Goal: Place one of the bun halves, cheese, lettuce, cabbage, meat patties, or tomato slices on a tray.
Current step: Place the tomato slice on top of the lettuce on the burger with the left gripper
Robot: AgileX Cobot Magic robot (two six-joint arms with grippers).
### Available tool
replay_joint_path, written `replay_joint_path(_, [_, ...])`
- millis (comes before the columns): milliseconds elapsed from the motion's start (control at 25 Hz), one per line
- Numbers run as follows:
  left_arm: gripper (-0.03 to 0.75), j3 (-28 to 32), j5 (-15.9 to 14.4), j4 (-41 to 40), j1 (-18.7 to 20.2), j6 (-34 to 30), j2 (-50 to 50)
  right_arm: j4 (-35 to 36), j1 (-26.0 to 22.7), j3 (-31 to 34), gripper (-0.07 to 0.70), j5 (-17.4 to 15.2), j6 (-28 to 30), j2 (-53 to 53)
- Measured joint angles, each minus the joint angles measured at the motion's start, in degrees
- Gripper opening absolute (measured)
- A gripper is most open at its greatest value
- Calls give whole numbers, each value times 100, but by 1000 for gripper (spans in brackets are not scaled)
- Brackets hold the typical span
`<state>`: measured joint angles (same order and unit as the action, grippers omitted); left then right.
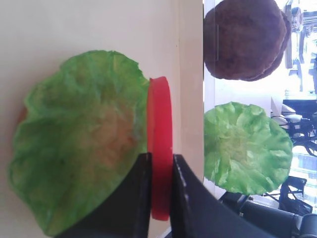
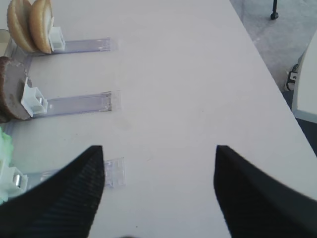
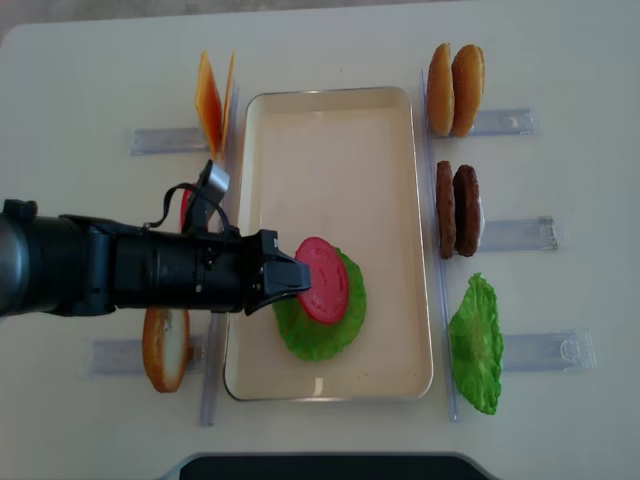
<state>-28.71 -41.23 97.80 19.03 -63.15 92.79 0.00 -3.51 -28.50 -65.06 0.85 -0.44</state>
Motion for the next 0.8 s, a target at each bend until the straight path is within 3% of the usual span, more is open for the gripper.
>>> replay_joint_path(400, [63, -59, 16, 5, 0, 0, 144, 0, 0, 0, 480, 0, 0, 0])
replay_joint_path(800, [63, -152, -282, 11, 0, -131, 466, 0, 0, 0, 480, 0, 0, 0])
